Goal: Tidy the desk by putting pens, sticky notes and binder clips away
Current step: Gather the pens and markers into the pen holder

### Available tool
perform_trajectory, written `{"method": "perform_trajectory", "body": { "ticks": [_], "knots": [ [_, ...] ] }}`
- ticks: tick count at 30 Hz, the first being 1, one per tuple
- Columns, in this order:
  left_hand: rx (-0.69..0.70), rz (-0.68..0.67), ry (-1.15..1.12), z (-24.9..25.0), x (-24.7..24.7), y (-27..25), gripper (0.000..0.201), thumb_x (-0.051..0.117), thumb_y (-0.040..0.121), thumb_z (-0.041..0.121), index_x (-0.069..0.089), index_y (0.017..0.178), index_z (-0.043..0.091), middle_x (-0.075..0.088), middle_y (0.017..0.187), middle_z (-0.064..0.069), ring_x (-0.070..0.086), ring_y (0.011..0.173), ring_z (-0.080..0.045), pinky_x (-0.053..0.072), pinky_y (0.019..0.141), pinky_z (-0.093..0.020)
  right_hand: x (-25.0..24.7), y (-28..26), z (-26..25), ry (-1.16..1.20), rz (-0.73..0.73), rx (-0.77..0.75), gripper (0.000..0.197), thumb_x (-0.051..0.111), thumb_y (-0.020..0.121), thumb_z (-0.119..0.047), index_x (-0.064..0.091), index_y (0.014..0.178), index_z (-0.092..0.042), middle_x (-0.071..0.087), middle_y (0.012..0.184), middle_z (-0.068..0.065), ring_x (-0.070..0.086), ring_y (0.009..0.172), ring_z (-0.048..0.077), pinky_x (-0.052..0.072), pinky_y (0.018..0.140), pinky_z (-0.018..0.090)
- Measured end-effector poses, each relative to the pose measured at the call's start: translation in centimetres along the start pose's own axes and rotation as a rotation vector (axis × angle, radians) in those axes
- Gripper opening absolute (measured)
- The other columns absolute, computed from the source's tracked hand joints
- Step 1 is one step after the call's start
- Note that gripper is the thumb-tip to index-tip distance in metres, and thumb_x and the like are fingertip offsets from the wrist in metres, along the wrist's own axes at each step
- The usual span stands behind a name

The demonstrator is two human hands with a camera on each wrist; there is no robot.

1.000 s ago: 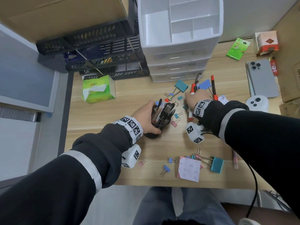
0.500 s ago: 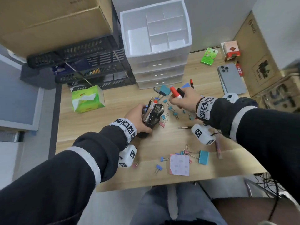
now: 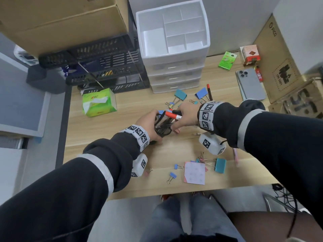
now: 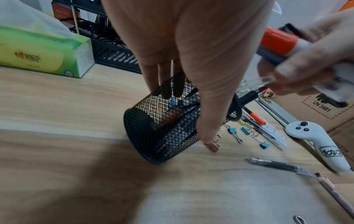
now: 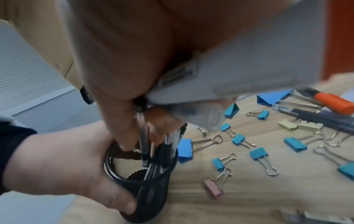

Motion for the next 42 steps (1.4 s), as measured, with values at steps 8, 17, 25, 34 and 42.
{"method": "perform_trajectory", "body": {
  "ticks": [8,17,25,34,42],
  "knots": [
    [-0.018,-0.011,-0.071,0.1,0.9,-0.7,0.107,0.096,0.043,0.041,0.041,0.133,0.02,0.062,0.114,0.004,0.061,0.101,-0.018,0.054,0.089,-0.037,-0.9,0.2,-0.7,0.266,0.32,0.066,0.032,0.063,0.089,-0.044,0.055,0.086,-0.013,0.052,0.067,0.002,0.05,0.056,0.017,0.038,0.05,0.026],
    [-0.082,0.012,-0.142,-0.1,0.9,-0.8,0.104,0.096,0.047,0.044,0.042,0.131,0.017,0.062,0.109,0.002,0.062,0.098,-0.018,0.054,0.09,-0.037,-2.2,-0.2,-1.7,0.952,0.527,-0.068,0.035,0.055,0.093,-0.035,0.067,0.07,-0.012,0.077,0.078,0.005,0.057,0.066,0.017,0.053,0.078,0.038],
    [-0.059,-0.006,-0.166,0.6,1.1,-1.0,0.102,0.096,0.048,0.045,0.043,0.131,0.017,0.062,0.114,0.002,0.06,0.1,-0.018,0.053,0.089,-0.035,-0.3,-0.3,-3.2,0.906,0.526,-0.036,0.043,0.054,0.096,-0.048,0.073,0.082,-0.012,0.067,0.074,-0.001,0.062,0.066,0.011,0.05,0.063,0.021],
    [-0.004,-0.008,-0.149,0.7,1.5,-1.4,0.11,0.096,0.044,0.044,0.042,0.136,0.018,0.065,0.118,0.003,0.063,0.105,-0.018,0.053,0.092,-0.036,2.7,-0.4,-2.7,0.625,0.492,-0.078,0.02,0.074,0.083,-0.037,0.068,0.086,-0.019,0.067,0.08,-0.002,0.063,0.076,0.013,0.052,0.065,0.025],
    [0.017,-0.001,-0.134,0.5,1.0,-1.4,0.094,0.097,0.047,0.037,0.044,0.123,0.02,0.061,0.107,0.005,0.061,0.096,-0.018,0.049,0.08,-0.029,2.9,-1.0,-2.4,0.554,0.503,-0.168,0.024,0.067,0.086,-0.023,0.066,0.11,-0.023,0.065,0.096,-0.008,0.063,0.09,0.01,0.054,0.07,0.024]
  ]
}}
Point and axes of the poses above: each hand's wrist, its own y-axis towards the middle knuckle, its own x-axis out of the palm, z = x × y, the point moved 2 cm from there along y, towards the middle knuckle
